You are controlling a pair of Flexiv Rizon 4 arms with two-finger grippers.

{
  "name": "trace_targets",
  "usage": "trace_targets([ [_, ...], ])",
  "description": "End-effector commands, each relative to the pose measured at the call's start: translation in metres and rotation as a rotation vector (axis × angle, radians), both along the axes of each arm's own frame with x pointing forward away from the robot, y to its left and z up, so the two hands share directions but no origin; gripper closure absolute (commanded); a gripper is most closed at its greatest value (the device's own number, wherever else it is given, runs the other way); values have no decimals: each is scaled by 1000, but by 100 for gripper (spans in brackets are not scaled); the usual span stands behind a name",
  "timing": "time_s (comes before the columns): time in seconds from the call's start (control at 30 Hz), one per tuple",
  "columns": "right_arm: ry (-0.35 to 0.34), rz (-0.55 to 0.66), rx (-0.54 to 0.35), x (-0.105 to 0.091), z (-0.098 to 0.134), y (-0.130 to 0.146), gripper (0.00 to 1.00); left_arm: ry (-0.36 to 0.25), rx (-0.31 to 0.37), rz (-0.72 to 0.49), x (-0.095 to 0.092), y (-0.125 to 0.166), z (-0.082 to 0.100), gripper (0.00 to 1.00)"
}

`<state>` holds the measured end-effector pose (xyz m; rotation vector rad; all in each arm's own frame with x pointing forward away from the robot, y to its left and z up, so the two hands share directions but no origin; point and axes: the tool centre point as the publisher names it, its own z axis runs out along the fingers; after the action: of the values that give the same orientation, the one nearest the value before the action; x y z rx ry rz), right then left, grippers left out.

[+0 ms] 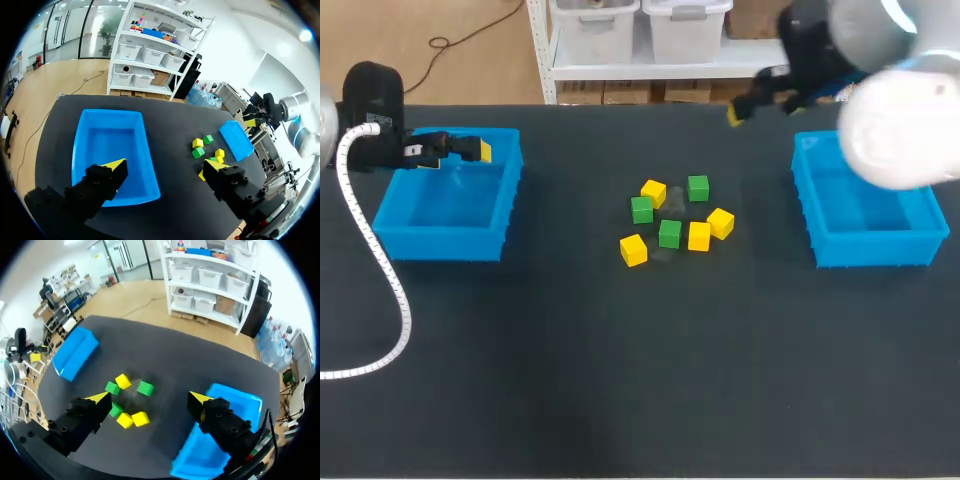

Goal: Put the green cubes in the right bin and the yellow cubes in the left bin.

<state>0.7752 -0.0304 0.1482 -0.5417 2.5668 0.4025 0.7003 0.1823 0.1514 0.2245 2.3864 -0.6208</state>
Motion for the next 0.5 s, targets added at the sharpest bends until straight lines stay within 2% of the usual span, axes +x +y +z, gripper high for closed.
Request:
trace_targets([
  [0.03,79,7,-70,25,-33,40,0,-7,-10,-6,0,2,-2,0],
  [0.2,126,7,-114,29,-58,49,0,-7,-10,-6,0,2,-2,0],
  [0.5,225,-39,-158,28,-104,49,0,-7,-10,-6,0,2,-2,0],
])
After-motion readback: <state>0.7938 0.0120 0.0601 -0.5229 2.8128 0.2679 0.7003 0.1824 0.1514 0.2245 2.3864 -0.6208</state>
